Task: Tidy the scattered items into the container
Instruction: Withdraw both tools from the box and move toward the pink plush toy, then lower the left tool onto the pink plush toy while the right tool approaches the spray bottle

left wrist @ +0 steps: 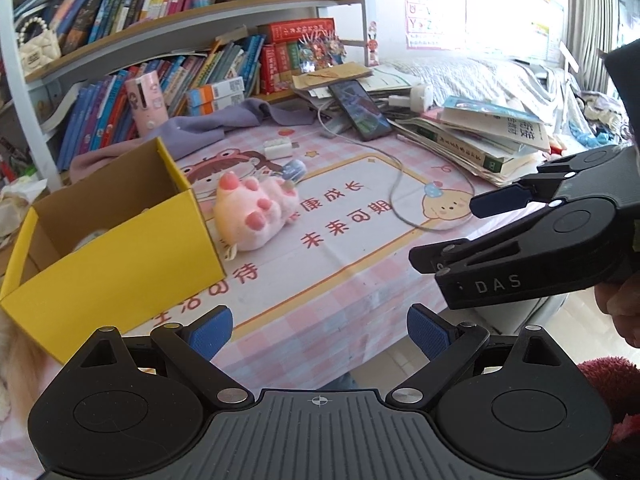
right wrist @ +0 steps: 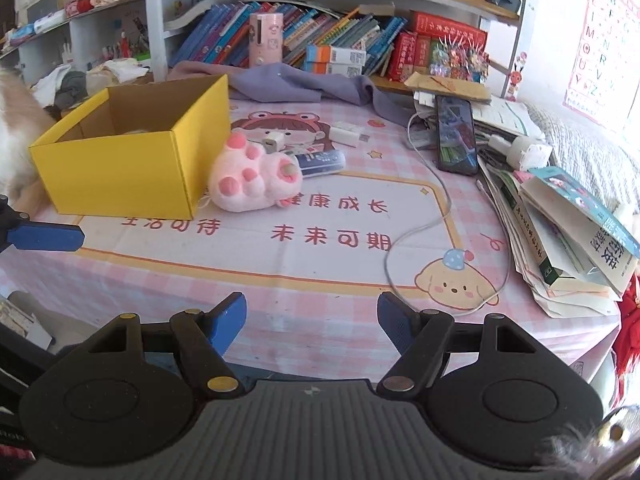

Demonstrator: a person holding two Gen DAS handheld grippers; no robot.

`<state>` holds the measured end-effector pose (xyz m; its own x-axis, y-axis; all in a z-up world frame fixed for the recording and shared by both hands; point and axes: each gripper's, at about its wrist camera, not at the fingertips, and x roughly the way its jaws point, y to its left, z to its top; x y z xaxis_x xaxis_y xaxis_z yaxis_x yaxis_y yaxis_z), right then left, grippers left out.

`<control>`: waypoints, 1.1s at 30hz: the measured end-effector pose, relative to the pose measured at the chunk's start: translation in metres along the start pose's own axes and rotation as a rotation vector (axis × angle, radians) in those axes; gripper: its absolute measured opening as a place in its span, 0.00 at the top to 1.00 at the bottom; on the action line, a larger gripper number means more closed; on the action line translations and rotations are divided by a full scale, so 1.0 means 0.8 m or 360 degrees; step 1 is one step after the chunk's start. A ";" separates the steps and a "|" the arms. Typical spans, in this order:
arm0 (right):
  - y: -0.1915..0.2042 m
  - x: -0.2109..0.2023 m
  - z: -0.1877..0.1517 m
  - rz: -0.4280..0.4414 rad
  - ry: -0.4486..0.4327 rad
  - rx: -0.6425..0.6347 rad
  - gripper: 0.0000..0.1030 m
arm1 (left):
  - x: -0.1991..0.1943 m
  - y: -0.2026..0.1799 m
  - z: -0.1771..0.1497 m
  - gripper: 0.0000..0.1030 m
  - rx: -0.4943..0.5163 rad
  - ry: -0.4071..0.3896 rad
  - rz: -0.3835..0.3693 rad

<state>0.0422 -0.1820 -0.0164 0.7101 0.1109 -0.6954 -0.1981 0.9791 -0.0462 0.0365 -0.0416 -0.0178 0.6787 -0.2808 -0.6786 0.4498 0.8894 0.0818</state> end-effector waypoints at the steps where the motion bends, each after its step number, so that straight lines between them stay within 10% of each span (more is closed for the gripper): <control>1: -0.003 0.004 0.002 0.0004 0.0006 -0.0002 0.30 | 0.004 -0.001 0.003 0.07 0.0002 0.0001 0.0003; 27: -0.115 0.149 0.125 0.0389 0.0028 -0.0264 0.32 | 0.124 -0.015 0.118 0.07 -0.0138 0.0063 0.0439; 33: -0.134 0.190 0.153 0.0596 0.0085 -0.0369 0.45 | 0.159 -0.024 0.137 0.07 -0.0084 0.0143 0.0588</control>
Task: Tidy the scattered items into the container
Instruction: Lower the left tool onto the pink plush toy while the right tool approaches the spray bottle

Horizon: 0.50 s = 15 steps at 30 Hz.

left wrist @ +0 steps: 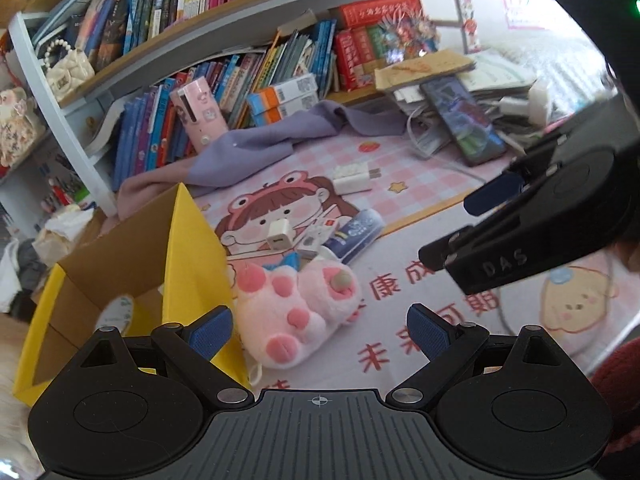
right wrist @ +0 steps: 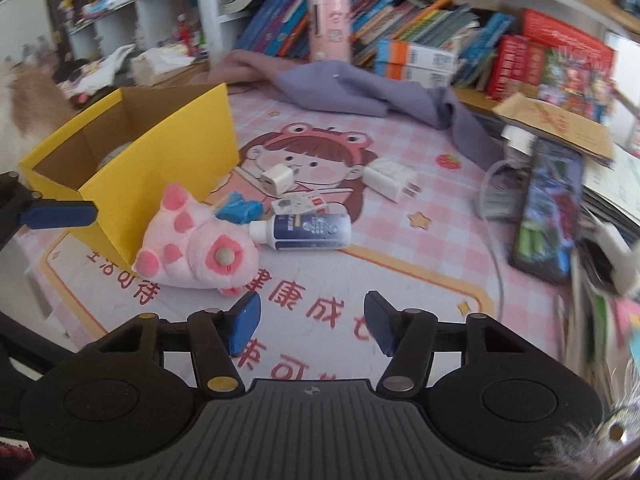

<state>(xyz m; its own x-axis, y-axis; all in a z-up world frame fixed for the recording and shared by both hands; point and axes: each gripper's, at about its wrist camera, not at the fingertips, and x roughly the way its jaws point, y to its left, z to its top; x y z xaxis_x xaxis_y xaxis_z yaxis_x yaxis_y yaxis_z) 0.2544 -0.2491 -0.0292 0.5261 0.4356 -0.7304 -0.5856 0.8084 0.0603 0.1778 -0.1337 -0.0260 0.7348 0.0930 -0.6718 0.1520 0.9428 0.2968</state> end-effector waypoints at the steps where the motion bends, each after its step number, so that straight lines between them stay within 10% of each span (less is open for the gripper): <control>1: -0.004 0.005 0.004 0.0036 0.0003 -0.0040 0.45 | 0.005 -0.001 0.003 0.07 -0.0016 0.0016 0.0016; 15: -0.012 0.079 0.053 0.0267 0.0038 -0.0997 0.46 | 0.056 -0.018 0.026 0.07 -0.0210 0.0129 0.0250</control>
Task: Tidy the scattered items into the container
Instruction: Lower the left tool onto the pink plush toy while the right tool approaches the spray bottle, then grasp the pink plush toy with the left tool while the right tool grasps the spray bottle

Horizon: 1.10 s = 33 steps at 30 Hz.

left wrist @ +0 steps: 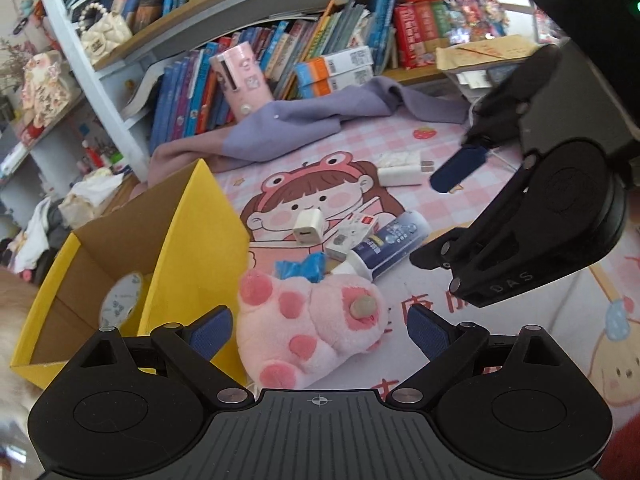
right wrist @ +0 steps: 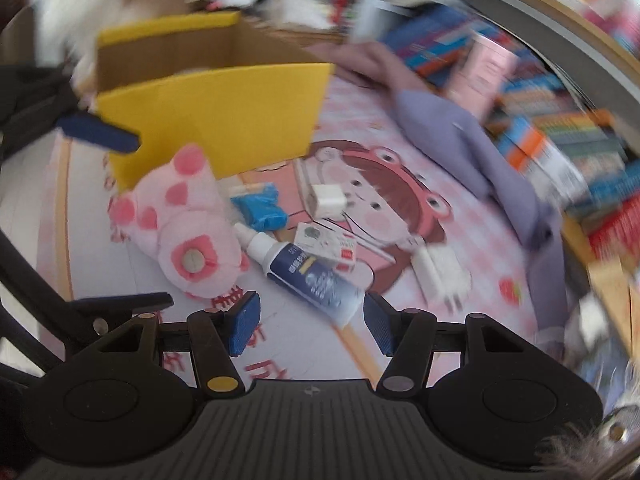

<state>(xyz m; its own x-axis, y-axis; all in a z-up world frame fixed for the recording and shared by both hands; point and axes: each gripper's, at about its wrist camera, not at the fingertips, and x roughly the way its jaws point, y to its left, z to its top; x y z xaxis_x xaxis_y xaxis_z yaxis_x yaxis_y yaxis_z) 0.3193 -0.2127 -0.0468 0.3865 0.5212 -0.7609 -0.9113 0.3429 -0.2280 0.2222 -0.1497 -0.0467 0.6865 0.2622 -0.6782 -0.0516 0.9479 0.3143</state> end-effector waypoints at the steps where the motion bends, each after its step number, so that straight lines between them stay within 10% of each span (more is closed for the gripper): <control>1: -0.001 0.006 0.003 0.0022 0.0006 -0.0086 0.46 | 0.003 -0.003 0.001 0.07 -0.0021 0.0013 0.0022; 18: -0.005 0.079 0.024 0.0326 0.0161 -0.0674 0.47 | 0.038 0.002 -0.006 0.07 -0.0357 0.0136 0.0156; 33: -0.033 0.056 0.002 0.0265 0.0369 -0.0311 0.70 | 0.057 0.005 0.000 0.00 -0.0463 0.0168 0.0173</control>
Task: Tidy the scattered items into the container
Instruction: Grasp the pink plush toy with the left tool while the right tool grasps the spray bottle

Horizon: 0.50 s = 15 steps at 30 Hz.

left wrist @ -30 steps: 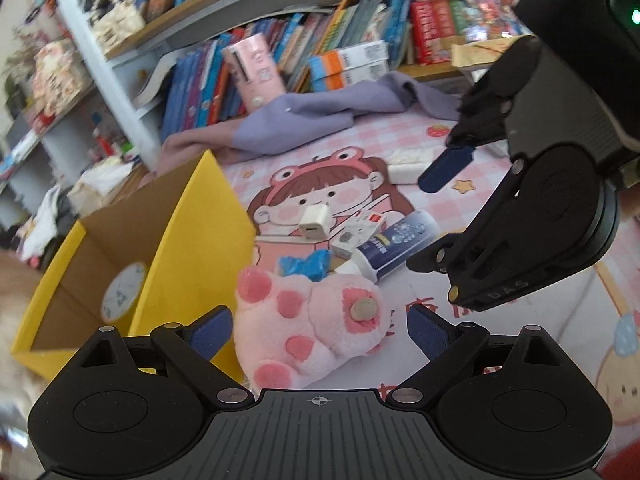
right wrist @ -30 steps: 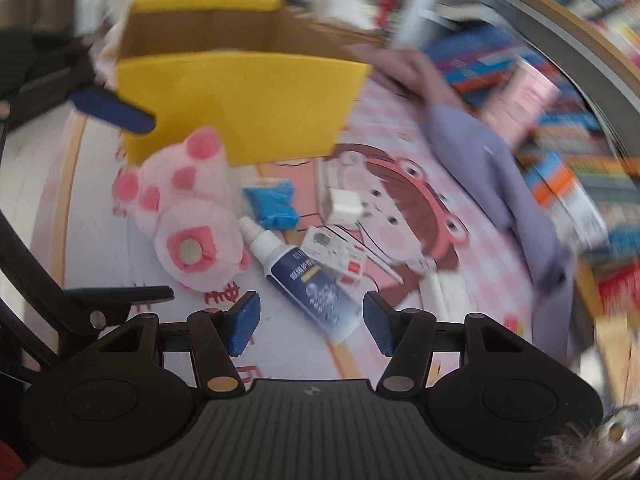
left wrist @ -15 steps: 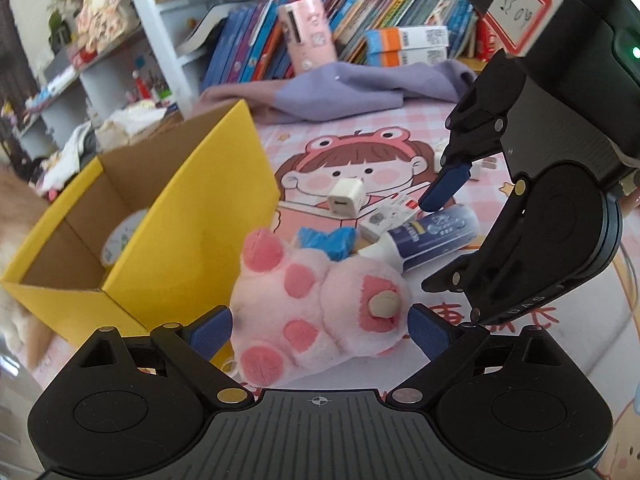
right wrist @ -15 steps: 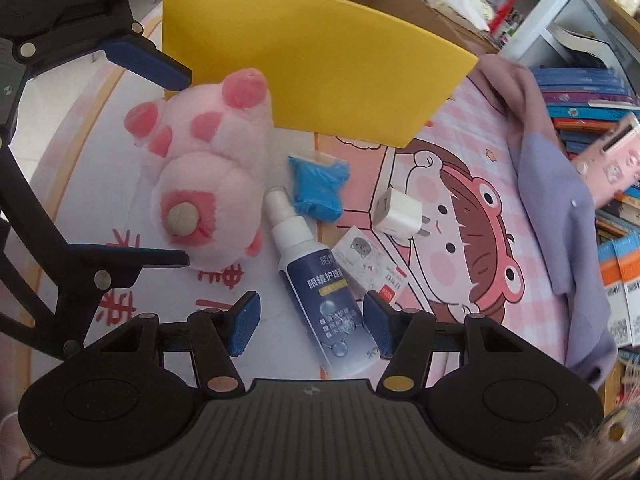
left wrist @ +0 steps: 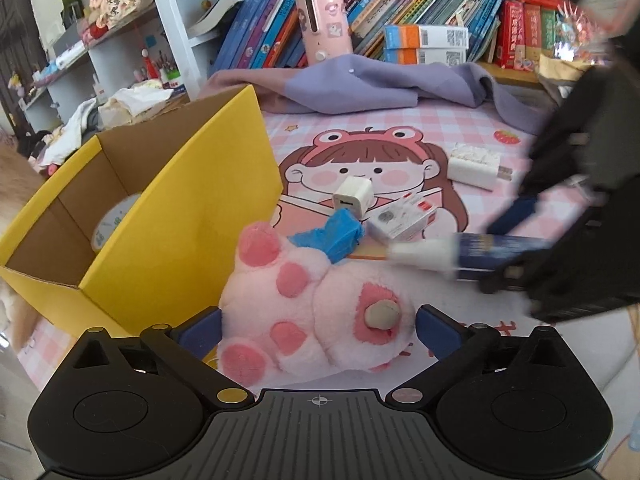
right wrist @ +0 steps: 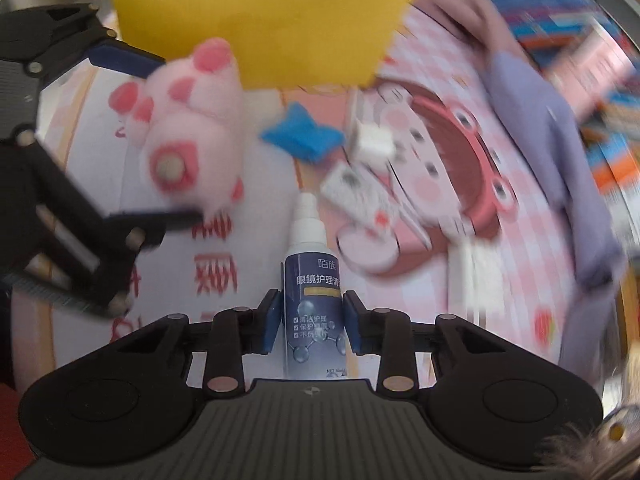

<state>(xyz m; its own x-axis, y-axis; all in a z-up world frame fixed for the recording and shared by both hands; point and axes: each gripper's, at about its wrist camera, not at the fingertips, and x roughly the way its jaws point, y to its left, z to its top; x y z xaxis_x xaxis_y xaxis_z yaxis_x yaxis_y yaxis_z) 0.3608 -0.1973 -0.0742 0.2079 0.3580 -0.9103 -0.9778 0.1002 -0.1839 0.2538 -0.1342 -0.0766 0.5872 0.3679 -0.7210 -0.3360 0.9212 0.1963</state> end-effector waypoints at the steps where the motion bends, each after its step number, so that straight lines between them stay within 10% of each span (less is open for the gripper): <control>1: 0.001 -0.004 -0.007 -0.0012 0.0014 0.0061 0.70 | 0.003 0.000 0.000 0.00 -0.0004 0.0004 0.0011; 15: 0.052 -0.046 -0.062 -0.0057 -0.0031 0.0780 0.70 | 0.024 0.011 -0.002 0.01 -0.0092 0.0047 -0.0009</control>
<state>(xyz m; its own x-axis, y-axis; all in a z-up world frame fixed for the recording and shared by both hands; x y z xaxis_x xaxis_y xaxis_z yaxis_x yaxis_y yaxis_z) 0.3113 -0.2527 -0.0665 0.2459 0.3634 -0.8986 -0.8441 0.5359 -0.0143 0.2611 -0.1188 -0.0897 0.5677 0.3579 -0.7413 -0.3750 0.9141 0.1542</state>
